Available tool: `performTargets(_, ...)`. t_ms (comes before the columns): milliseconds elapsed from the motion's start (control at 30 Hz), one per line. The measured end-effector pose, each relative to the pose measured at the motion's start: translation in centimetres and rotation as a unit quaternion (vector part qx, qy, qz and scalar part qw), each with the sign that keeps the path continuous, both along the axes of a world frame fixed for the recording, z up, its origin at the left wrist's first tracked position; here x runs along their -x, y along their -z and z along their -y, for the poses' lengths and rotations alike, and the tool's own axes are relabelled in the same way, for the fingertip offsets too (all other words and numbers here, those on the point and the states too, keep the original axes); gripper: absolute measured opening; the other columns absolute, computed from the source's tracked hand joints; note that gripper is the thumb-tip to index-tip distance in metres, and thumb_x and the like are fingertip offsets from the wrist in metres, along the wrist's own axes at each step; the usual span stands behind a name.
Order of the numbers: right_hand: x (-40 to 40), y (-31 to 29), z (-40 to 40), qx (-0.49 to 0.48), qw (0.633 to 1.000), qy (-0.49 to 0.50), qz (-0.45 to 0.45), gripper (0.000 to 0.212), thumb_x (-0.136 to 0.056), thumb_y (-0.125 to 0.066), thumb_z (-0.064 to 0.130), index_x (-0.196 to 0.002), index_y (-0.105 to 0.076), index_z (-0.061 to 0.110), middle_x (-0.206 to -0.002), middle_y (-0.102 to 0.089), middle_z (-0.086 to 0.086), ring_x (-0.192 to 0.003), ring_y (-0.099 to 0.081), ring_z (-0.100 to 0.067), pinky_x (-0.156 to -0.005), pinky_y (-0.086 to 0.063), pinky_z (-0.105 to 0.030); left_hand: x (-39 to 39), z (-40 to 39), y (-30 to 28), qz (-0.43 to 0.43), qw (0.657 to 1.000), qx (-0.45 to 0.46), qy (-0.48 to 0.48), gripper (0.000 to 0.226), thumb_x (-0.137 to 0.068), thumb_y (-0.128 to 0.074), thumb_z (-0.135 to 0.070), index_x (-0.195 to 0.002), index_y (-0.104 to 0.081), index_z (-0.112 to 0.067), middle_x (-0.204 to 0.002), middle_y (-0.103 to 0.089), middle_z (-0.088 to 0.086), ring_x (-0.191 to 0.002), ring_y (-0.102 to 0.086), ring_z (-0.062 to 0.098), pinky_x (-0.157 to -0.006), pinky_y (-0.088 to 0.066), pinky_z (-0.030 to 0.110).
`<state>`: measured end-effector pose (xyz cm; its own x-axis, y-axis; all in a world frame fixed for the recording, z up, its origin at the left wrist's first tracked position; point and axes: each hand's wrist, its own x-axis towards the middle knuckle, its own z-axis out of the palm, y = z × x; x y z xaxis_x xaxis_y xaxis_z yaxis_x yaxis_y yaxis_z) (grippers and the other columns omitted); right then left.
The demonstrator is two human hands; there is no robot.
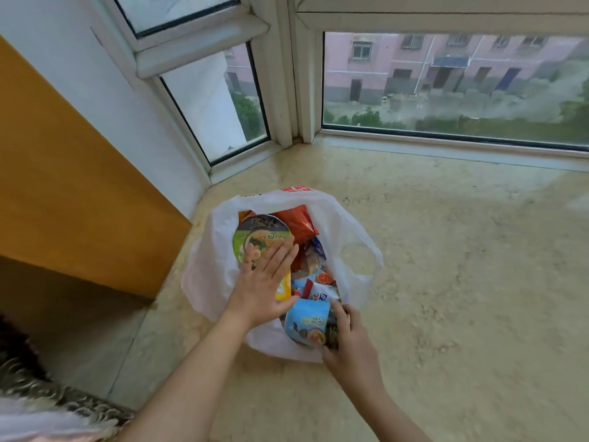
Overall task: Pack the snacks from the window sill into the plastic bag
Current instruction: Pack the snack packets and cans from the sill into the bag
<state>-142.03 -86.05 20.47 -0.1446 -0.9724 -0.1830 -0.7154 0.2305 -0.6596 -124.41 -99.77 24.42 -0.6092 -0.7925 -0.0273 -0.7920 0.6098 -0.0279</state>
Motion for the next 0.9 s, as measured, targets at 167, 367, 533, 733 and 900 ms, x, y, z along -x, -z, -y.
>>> performTargets(167, -1.4, 0.6, 3.8, 0.037, 0.996, -0.062, -0.048, 0.097, -0.064, -0.076, 0.001, -0.144, -0.027, 0.026, -0.142, -0.041, -0.007, -0.11, -0.058, -0.029, -0.057, -0.056, -0.032, 0.0, 0.1, 1.9, -0.007, 0.998, -0.065, -0.003, 0.09, -0.087, -0.04, -0.065, -0.154, -0.002, -0.018, -0.161, 0.008, -0.004, -0.148, 0.005, 0.012, -0.114, 0.001, 0.054)
performTargets(367, 0.1, 1.3, 5.0, 0.06, 0.996, -0.067, -0.009, 0.081, -0.077, -0.073, 0.019, -0.142, -0.027, 0.031, -0.153, -0.028, 0.002, -0.111, -0.06, -0.024, -0.06, -0.049, -0.03, 0.9, -1.6, 3.7, 0.014, 0.994, -0.101, -0.029, 0.074, -0.091, -0.026, -0.067, -0.153, -0.015, -0.029, -0.161, -0.009, -0.005, -0.147, -0.01, 0.013, -0.111, -0.008, 0.065)
performTargets(533, 3.4, 1.7, 4.6, 0.104, 0.988, -0.11, -0.029, 0.071, -0.08, -0.055, 0.058, -0.141, -0.034, 0.028, -0.148, -0.037, 0.006, -0.112, -0.058, -0.015, -0.072, -0.056, -0.033, 2.1, -2.0, 4.6, 0.075, 0.991, -0.108, 0.027, 0.085, -0.079, -0.032, -0.076, -0.151, -0.02, -0.031, -0.154, -0.033, -0.006, -0.145, -0.02, 0.016, -0.103, 0.0, 0.072)
performTargets(733, 7.8, 2.5, 9.1, 0.185, 0.976, -0.01, -0.115, 0.062, -0.087, -0.051, 0.055, -0.134, -0.047, 0.015, -0.146, -0.041, -0.013, -0.128, -0.044, -0.028, -0.102, -0.04, -0.042, 3.0, -2.2, 6.9, -0.016, 0.997, -0.065, 0.033, 0.086, -0.075, -0.046, -0.073, -0.147, -0.03, -0.029, -0.136, -0.054, 0.002, -0.126, -0.051, 0.019, -0.109, -0.017, 0.057)
performTargets(900, 8.5, 2.9, 14.3, 0.175, 0.968, 0.011, -0.182, 0.052, -0.084, -0.068, 0.019, -0.133, -0.05, 0.011, -0.149, -0.034, -0.023, -0.132, -0.039, -0.041, -0.103, -0.038, -0.056, 1.9, -0.8, 7.9, -0.094, 0.994, -0.008, 0.053, 0.088, -0.071, -0.05, -0.068, -0.145, -0.03, -0.025, -0.116, -0.062, 0.006, -0.099, -0.063, 0.022, -0.095, -0.039, 0.034)
